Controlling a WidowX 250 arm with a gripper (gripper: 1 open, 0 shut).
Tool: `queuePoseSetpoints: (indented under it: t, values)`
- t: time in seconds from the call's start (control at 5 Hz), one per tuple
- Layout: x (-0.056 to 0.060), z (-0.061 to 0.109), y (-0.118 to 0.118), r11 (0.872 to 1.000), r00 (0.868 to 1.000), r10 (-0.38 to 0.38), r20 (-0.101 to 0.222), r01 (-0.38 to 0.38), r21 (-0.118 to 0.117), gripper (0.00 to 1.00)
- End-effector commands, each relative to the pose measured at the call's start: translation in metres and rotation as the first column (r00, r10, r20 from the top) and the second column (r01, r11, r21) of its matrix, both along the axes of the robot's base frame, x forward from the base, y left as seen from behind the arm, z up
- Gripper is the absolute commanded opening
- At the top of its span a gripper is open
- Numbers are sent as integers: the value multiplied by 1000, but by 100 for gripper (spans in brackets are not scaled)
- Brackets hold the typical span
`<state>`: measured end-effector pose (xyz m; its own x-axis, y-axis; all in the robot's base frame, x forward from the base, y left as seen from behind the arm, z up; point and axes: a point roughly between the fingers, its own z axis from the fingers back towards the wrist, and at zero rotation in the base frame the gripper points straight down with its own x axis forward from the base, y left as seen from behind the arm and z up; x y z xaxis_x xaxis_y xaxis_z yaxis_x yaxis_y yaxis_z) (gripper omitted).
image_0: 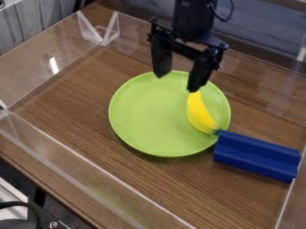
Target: Put the blue object in the green plate
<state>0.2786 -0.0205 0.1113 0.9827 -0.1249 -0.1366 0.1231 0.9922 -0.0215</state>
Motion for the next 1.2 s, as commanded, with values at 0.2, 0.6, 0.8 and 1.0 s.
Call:
queuePoseSetpoints:
  t: [0.2, 0.6, 0.8, 1.0]
  values:
    - [-16, 18, -38, 956, 953, -290, 87, 292, -12, 100]
    - [-22, 14, -50, 927, 924, -372, 84, 375, -20, 100]
    - [-24, 13, -55, 909, 906, -414, 86, 417, -21, 100]
    - [-27, 12, -63, 875, 872, -480, 94, 484, -18, 100]
